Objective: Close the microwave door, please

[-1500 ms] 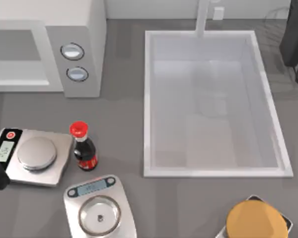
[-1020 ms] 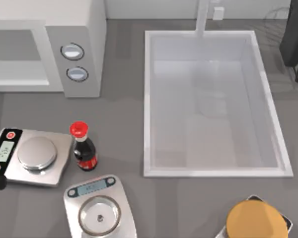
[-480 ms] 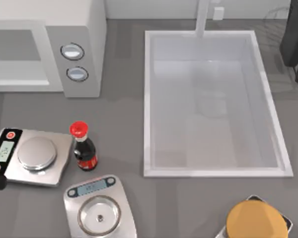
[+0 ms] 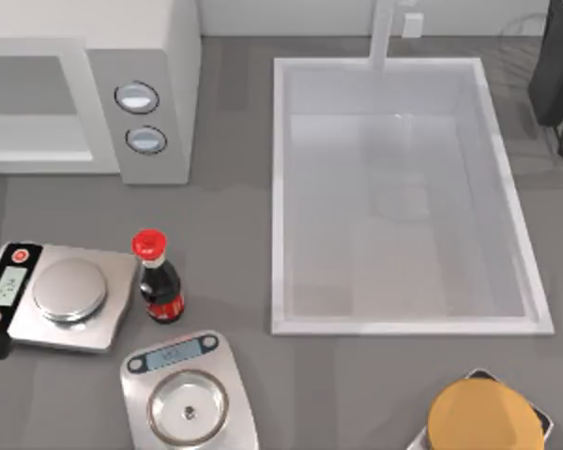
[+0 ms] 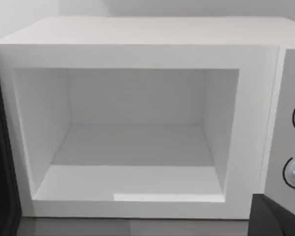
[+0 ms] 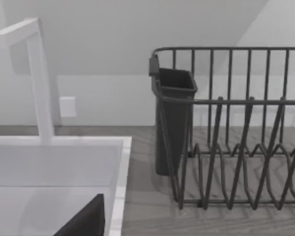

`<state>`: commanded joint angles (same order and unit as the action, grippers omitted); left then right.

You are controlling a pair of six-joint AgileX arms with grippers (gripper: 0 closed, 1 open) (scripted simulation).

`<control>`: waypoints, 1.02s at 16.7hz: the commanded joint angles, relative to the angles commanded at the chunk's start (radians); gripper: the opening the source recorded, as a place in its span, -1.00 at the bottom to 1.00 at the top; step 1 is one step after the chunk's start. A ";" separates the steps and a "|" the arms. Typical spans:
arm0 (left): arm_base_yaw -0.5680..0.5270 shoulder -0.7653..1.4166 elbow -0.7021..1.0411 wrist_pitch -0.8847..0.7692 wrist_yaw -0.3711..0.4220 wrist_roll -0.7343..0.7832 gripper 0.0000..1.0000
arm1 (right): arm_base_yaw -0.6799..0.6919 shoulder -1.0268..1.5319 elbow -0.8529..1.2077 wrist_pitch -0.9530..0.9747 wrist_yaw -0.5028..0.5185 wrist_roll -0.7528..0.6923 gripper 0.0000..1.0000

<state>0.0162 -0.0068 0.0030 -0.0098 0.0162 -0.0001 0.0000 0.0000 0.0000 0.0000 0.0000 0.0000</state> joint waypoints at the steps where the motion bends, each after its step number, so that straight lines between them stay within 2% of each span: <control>1: 0.024 -0.009 0.004 -0.013 0.024 0.000 -1.00 | 0.000 0.000 0.000 0.000 0.000 0.000 1.00; 7: 0.309 -0.091 0.040 -0.130 0.309 -0.002 -1.00 | 0.000 0.000 0.000 0.000 0.000 0.000 1.00; 9: 0.378 -0.112 0.049 -0.160 0.378 -0.002 -1.00 | 0.000 0.000 0.000 0.000 0.000 0.000 1.00; 11: 0.412 -0.123 0.054 -0.176 0.412 -0.002 -1.00 | 0.000 0.000 0.000 0.000 0.000 0.000 1.00; 17: 0.415 -0.103 0.062 -0.166 0.415 -0.001 -1.00 | 0.000 0.000 0.000 0.000 0.000 0.000 1.00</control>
<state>0.4309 -0.1096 0.0653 -0.1758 0.4314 -0.0011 0.0000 0.0000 0.0000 0.0000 0.0000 0.0000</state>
